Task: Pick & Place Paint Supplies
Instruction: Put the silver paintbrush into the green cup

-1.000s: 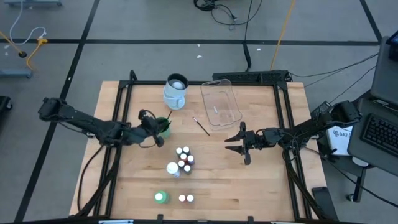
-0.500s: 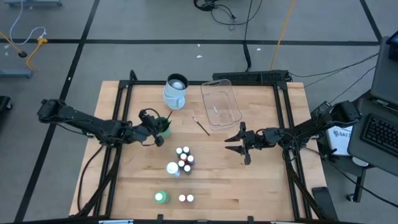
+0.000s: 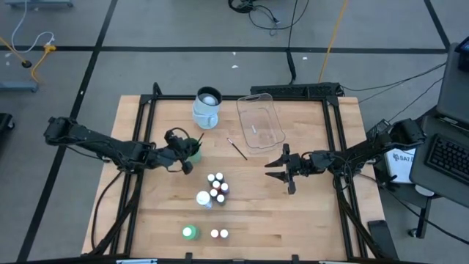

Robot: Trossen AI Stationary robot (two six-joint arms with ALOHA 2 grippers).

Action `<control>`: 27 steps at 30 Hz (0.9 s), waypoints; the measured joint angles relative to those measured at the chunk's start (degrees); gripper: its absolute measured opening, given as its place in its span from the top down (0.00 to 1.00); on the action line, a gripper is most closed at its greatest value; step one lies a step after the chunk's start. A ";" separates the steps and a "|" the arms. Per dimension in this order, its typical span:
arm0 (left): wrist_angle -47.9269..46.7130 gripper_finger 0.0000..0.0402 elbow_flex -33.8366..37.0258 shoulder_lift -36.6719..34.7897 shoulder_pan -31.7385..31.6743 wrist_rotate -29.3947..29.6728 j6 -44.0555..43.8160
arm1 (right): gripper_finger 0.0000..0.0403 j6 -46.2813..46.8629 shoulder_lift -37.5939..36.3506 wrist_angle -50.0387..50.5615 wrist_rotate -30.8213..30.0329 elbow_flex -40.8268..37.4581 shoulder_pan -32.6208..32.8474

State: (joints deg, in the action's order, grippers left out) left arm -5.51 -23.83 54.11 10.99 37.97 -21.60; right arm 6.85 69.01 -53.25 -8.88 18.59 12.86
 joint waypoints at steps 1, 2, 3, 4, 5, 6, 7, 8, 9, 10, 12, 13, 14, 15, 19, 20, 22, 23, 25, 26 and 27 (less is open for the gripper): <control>-0.26 0.95 0.00 0.00 -0.14 0.00 0.06 | 0.69 -0.01 0.01 -0.01 0.00 0.00 0.00; -0.57 0.95 0.00 0.00 -0.28 -0.04 0.06 | 0.69 0.01 0.00 0.01 0.00 0.00 0.00; -0.96 0.95 0.00 0.00 -0.51 -0.17 0.01 | 0.69 0.01 0.01 -0.01 0.00 0.00 0.00; -1.29 0.95 0.00 0.00 -0.81 -0.50 -0.26 | 0.69 0.01 0.00 0.02 0.00 0.00 0.00; -1.47 0.95 0.00 0.00 -1.09 -1.12 -0.56 | 0.69 0.01 0.00 0.01 0.00 0.00 0.00; -1.55 0.95 0.00 0.00 -1.39 -2.12 -0.59 | 0.69 0.01 0.01 -0.01 0.00 0.00 0.00; -1.67 0.95 0.00 0.00 -1.62 -3.06 -0.57 | 0.69 0.01 0.00 0.00 0.00 0.00 0.00; -1.76 0.94 0.00 0.00 -1.84 -3.98 -0.46 | 0.69 0.01 0.00 0.01 0.00 0.00 0.00; -1.88 0.93 0.00 0.00 -2.09 -4.57 -0.40 | 0.69 0.01 0.00 -0.01 0.00 0.00 0.00; -1.96 0.92 0.00 0.00 -2.25 -4.92 -0.40 | 0.69 0.00 0.00 -0.01 0.00 0.00 0.00; -1.98 0.88 0.00 0.00 -2.52 -4.98 -0.37 | 0.69 0.01 0.00 -0.01 0.00 0.00 0.00; -1.98 0.85 0.00 0.00 -2.66 -4.96 -0.40 | 0.69 0.01 0.01 -0.01 0.00 0.00 0.00; -1.97 0.82 0.00 0.00 -2.75 -4.95 -0.57 | 0.69 0.01 0.01 -0.01 0.00 0.00 -0.01; -1.96 0.80 0.00 0.00 -2.85 -4.88 -0.98 | 0.69 -0.01 0.00 -0.01 0.00 0.00 0.00; -1.96 0.70 0.00 -0.65 -3.09 -4.54 0.30 | 0.69 0.01 0.01 -0.01 0.00 0.00 0.00; -2.14 0.69 -0.19 -1.23 -3.09 -4.52 1.46 | 0.69 0.01 0.00 -0.01 0.00 0.00 -0.01; -3.35 0.67 -1.81 -2.97 -2.65 -4.63 3.23 | 0.69 -0.01 0.01 -0.01 0.00 0.00 -0.02; -4.68 0.67 -3.13 -4.07 -2.14 -5.07 4.11 | 0.69 0.01 0.00 -0.01 0.00 0.00 0.00; -8.62 0.67 -6.68 -6.37 -0.62 -6.68 5.59 | 0.69 0.00 0.00 0.01 0.00 0.00 -0.02; -11.80 0.68 -8.89 -7.45 0.33 -7.71 5.86 | 0.69 -0.02 0.00 -0.01 0.00 0.00 -0.02; -15.44 0.69 -11.21 -8.49 1.44 -8.79 5.95 | 0.69 -0.03 0.00 0.01 0.00 0.00 -0.02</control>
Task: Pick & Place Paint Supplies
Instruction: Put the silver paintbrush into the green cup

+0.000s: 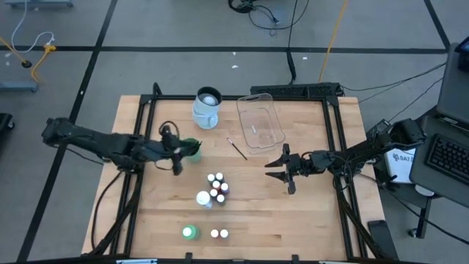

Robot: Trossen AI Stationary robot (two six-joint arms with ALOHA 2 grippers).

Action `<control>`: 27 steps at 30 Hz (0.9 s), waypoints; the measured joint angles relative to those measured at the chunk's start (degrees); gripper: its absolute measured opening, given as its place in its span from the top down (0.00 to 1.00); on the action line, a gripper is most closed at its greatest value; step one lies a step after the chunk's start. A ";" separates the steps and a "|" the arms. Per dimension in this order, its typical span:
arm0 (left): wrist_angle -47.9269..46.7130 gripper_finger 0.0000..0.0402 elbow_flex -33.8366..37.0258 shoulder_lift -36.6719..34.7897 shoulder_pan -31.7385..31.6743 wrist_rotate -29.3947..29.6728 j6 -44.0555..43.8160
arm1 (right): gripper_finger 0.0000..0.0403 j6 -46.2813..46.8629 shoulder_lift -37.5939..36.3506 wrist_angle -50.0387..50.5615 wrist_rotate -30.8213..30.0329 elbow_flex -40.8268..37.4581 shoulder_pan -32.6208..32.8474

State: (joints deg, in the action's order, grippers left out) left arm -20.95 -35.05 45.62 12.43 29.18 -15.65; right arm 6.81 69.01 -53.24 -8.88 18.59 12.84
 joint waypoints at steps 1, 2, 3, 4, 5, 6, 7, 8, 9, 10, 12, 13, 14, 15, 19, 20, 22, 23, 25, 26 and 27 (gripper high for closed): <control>-3.87 0.71 -2.48 -0.99 1.40 -0.77 0.06 | 0.69 -0.02 0.02 0.10 0.00 0.00 0.01; -7.28 0.73 -4.81 -1.91 3.07 -0.42 0.04 | 0.69 -0.05 0.01 0.26 0.00 0.00 0.00; -10.47 0.75 -6.89 -2.89 5.09 1.49 -0.24 | 0.69 0.01 0.01 0.37 0.00 0.00 0.02; -13.15 0.79 -8.68 -4.01 7.46 4.87 -0.59 | 0.69 0.04 0.00 0.40 0.00 0.00 0.00; -15.47 0.84 -10.49 -5.38 10.11 8.81 -0.85 | 0.69 0.04 0.00 0.42 0.00 0.00 0.02; -16.72 0.89 -12.23 -6.93 12.89 12.96 -0.63 | 0.69 0.04 0.00 0.44 0.00 0.00 0.02; -16.81 0.94 -13.59 -8.63 15.71 16.18 0.42 | 0.69 0.04 0.00 0.50 0.00 0.00 0.02; -16.35 0.97 -14.24 -10.55 18.43 18.43 2.61 | 0.69 0.04 0.00 0.59 0.00 0.00 0.02; -15.77 0.98 -14.20 -12.60 20.94 19.77 5.52 | 0.69 0.04 0.01 0.64 0.00 0.00 0.02; -14.61 0.97 -13.59 -14.65 22.84 21.24 8.21 | 0.69 0.03 0.00 0.68 0.00 0.00 0.02; -9.94 0.97 -10.19 -18.20 25.00 25.69 12.71 | 0.69 -0.15 0.02 0.75 -0.02 0.00 0.02; -6.59 0.98 -7.48 -19.81 25.19 27.69 16.01 | 0.69 -0.23 0.02 0.75 -0.03 0.00 0.02; -1.67 0.99 -4.38 -21.41 24.99 28.68 20.09 | 0.69 -0.27 0.00 0.50 -0.17 0.00 0.00; 5.34 0.99 -1.01 -23.10 24.52 27.76 24.84 | 0.69 -0.37 0.02 0.20 -0.54 0.00 0.00; 32.04 1.00 13.36 -29.89 20.32 14.01 43.41 | 0.69 -1.63 0.02 -1.92 -3.10 0.00 -0.02; 35.68 1.00 16.36 -31.03 18.57 14.17 45.82 | 0.69 -2.07 0.01 -2.34 -3.28 0.00 -0.07; 38.03 1.00 20.29 -33.63 15.06 16.26 45.92 | 0.69 -2.92 0.01 -3.17 -3.10 0.00 -0.47; 36.95 1.00 21.32 -35.26 13.64 15.24 44.28 | 0.69 -3.13 0.00 -3.23 -3.08 0.00 -0.72; 32.11 1.00 22.79 -38.80 11.04 9.02 42.67 | 0.69 -3.73 0.20 -3.20 -3.10 0.00 -1.34; 30.09 1.00 23.80 -39.93 9.84 6.23 41.97 | 0.69 -4.06 0.56 -3.52 -3.10 0.00 -1.68; 28.74 1.00 24.96 -40.70 8.61 5.14 41.32 | 0.69 -4.46 0.90 -3.57 -3.09 0.00 -1.99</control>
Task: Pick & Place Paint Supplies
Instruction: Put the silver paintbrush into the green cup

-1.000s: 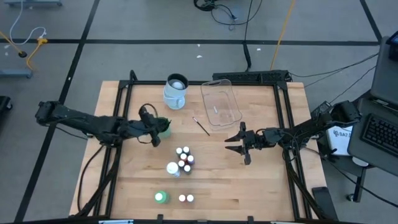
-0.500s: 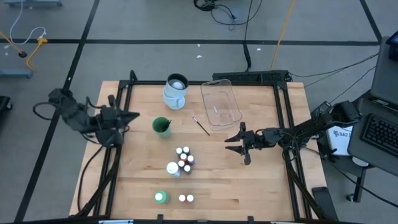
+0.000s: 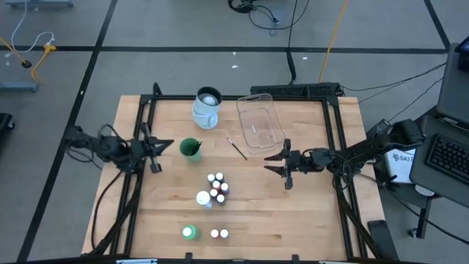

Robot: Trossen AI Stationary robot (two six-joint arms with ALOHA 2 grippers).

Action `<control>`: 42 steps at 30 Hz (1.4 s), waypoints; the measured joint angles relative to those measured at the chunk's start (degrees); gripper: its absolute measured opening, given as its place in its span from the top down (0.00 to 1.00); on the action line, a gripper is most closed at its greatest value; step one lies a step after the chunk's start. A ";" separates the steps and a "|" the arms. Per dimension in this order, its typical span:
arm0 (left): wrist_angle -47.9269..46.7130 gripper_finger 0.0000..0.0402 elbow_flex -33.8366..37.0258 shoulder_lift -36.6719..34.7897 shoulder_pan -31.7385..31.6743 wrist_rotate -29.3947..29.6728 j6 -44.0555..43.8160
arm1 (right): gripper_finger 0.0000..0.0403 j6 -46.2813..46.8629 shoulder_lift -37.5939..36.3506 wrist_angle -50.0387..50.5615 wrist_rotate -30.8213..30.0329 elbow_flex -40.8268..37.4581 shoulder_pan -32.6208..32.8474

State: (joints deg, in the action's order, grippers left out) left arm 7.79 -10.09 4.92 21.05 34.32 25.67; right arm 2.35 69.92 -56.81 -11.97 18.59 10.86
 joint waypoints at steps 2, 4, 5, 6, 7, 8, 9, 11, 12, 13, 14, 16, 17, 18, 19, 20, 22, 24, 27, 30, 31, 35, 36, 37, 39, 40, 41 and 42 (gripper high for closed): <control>-0.48 1.00 2.33 -1.34 -2.09 -1.00 -0.62 | 0.69 -0.34 0.53 -0.07 0.01 0.00 -0.51; 0.02 1.00 4.54 -2.47 -3.81 -2.89 0.14 | 0.69 -2.00 0.56 -0.04 0.02 0.00 -0.73; -0.11 1.00 5.76 -2.66 -4.58 -3.82 0.45 | 0.69 -3.35 0.56 -0.10 0.01 0.00 -0.73; -0.62 1.00 6.89 -2.79 -5.31 -4.45 0.57 | 0.69 -4.71 0.56 -0.01 0.03 0.00 -0.73; -1.52 1.00 7.64 -2.86 -5.89 -5.04 0.36 | 0.69 -5.85 0.56 0.05 0.03 0.00 -0.73; -3.18 1.00 8.01 -3.15 -6.41 -6.04 0.05 | 0.69 -6.84 0.56 0.04 0.03 0.00 -0.71; -5.09 1.00 8.09 -3.24 -6.78 -7.07 -0.64 | 0.69 -7.69 0.56 0.00 0.03 0.00 -0.71; -7.84 1.00 7.98 -3.14 -7.47 -9.34 -1.79 | 0.69 -8.90 0.56 0.02 0.03 0.00 -0.72; -8.04 1.00 7.91 -3.09 -7.75 -9.93 -2.87 | 0.69 -9.14 0.56 0.03 0.03 0.00 -0.71; -8.16 1.00 7.89 -3.13 -7.97 -11.24 -3.21 | 0.69 -9.18 0.56 0.01 0.03 0.00 -0.71; -8.34 1.00 7.88 -3.12 -7.92 -12.63 -3.27 | 0.69 -9.10 0.54 0.08 0.03 0.00 -0.71; -8.55 1.00 7.87 -3.11 -7.70 -14.92 -3.17 | 0.69 -8.72 0.55 0.49 0.04 -0.23 -0.71; -8.62 1.00 7.87 -3.10 -7.58 -15.39 -3.43 | 0.69 -8.19 0.65 0.49 0.06 -0.44 -0.64; -8.70 1.00 7.87 -3.09 -7.34 -15.70 -3.97 | 0.69 -7.48 0.82 0.46 0.08 -0.62 -0.60; -8.70 1.00 7.87 -3.09 -6.96 -15.98 -4.38 | 0.69 -6.73 0.90 0.48 0.09 -0.91 -0.43; -8.58 1.00 7.87 -3.09 -6.67 -16.27 -4.07 | 0.69 -6.15 0.89 0.49 0.06 -1.31 -0.26; -7.81 1.00 7.95 -3.09 -6.22 -16.11 -3.09 | 0.69 -5.84 0.99 0.48 0.06 -2.06 0.12; -6.82 1.00 8.00 -3.07 -5.98 -16.02 -1.71 | 0.69 -4.03 1.47 0.62 -0.88 -2.64 0.49; -5.63 1.00 8.00 -3.09 -5.95 -14.00 2.21 | 0.73 -3.28 3.92 1.01 -2.65 -1.62 0.82; -3.36 0.99 8.00 -3.07 -5.98 -11.40 4.59 | 0.85 -5.53 8.50 4.62 -6.75 3.55 1.00; -2.98 0.99 8.00 -3.07 -6.02 -11.24 5.04 | 0.90 -6.44 10.44 7.00 -7.66 6.41 0.95; -4.98 0.99 8.00 -3.05 -6.01 -10.87 5.08 | 0.98 -9.82 19.92 21.92 -9.48 20.30 0.78; -5.60 0.99 8.00 -3.06 -6.01 -10.34 4.80 | 0.96 -10.48 22.54 26.04 -10.98 23.86 0.78; -6.08 0.99 8.00 -3.05 -6.01 -9.98 4.37 | 0.95 -10.92 24.85 29.66 -13.01 27.20 0.80; -6.41 0.99 8.00 -3.05 -6.02 -9.11 3.62 | 0.94 -11.38 28.66 34.40 -16.56 32.41 0.41; -6.33 0.99 8.00 -3.05 -6.02 -8.90 2.98 | 0.94 -11.48 30.10 36.22 -17.54 34.48 0.03; -6.31 0.99 8.00 -3.07 -6.02 -8.78 2.31 | 0.94 -11.47 31.18 37.85 -17.96 36.23 -0.40; -6.35 0.99 8.00 -3.05 -6.00 -8.78 1.71 | 0.95 -11.39 31.88 39.18 -17.97 37.70 -0.84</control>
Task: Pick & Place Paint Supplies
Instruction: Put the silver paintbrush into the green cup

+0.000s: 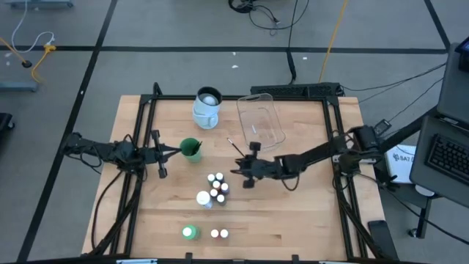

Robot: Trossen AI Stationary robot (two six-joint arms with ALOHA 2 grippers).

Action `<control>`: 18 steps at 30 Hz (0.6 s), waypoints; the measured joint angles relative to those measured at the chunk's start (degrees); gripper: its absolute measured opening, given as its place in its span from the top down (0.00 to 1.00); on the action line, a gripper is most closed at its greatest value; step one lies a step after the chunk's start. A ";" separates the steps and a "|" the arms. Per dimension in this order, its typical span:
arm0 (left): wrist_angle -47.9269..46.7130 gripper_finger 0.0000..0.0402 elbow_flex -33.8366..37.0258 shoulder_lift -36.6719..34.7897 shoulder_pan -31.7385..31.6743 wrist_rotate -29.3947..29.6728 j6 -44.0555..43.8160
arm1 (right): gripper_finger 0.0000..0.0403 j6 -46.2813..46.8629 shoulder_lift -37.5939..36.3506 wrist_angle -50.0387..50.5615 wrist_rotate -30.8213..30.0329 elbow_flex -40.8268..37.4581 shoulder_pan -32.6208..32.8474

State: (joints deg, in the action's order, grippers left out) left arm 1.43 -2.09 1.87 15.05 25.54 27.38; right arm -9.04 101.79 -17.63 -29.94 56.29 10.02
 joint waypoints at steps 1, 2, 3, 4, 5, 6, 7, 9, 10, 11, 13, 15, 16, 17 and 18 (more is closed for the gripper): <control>-0.02 0.99 0.00 0.00 -0.02 0.00 -0.42 | 0.95 0.29 0.50 0.87 -0.08 1.21 -0.38; 0.02 0.99 0.00 0.00 -0.02 0.00 -0.78 | 0.96 0.52 1.01 1.38 0.03 2.32 -0.81; 0.01 0.99 0.00 0.00 -0.02 -0.02 -1.06 | 0.97 0.45 1.47 1.59 0.17 3.44 -1.21; -0.02 0.99 0.00 0.00 -0.02 -0.01 -1.17 | 0.97 -0.16 1.89 2.21 0.23 4.31 -1.65; -0.01 0.99 0.00 0.00 -0.02 0.00 -1.39 | 0.98 -1.11 2.31 3.89 0.22 5.18 -2.05; 0.00 0.99 0.00 -0.01 -0.02 0.00 -1.69 | 0.98 -2.29 2.83 5.92 0.27 6.07 -2.50; -0.03 0.99 0.00 0.00 -0.02 0.00 -1.99 | 0.98 -3.36 3.24 8.15 0.61 6.95 -3.08; -0.09 0.99 0.00 -0.01 -0.02 0.00 -2.02 | 0.98 -4.00 3.36 11.99 2.78 7.82 -4.58; -0.29 0.99 -0.01 -0.02 -0.02 0.01 -2.04 | 0.98 -3.52 3.29 12.70 4.85 8.25 -5.57; -0.54 0.99 0.00 0.00 -0.02 0.05 -2.01 | 0.98 -3.17 3.23 12.70 7.62 8.74 -6.63; -0.68 0.99 0.00 -0.02 -0.01 0.24 -2.00 | 0.97 -3.09 3.11 12.80 11.57 9.05 -8.54; -0.96 0.99 -0.02 0.00 0.00 0.43 -1.95 | 0.96 -4.38 3.21 13.38 12.10 9.33 -9.72; -0.98 0.99 -0.02 0.00 -0.01 0.47 -1.95 | 0.95 -5.20 3.24 13.37 12.04 9.34 -10.09; -1.04 0.99 -0.02 -0.02 -0.02 0.49 -2.00 | 0.95 -5.49 3.24 12.95 12.04 9.34 -10.35; -1.12 0.99 -0.04 0.00 -0.01 0.49 -2.01 | 0.95 -5.50 3.24 12.18 12.08 9.38 -10.66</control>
State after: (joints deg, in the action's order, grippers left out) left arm 0.31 -2.13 1.87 15.04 26.03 25.37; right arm -14.54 105.03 -5.45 -17.86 65.67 -0.64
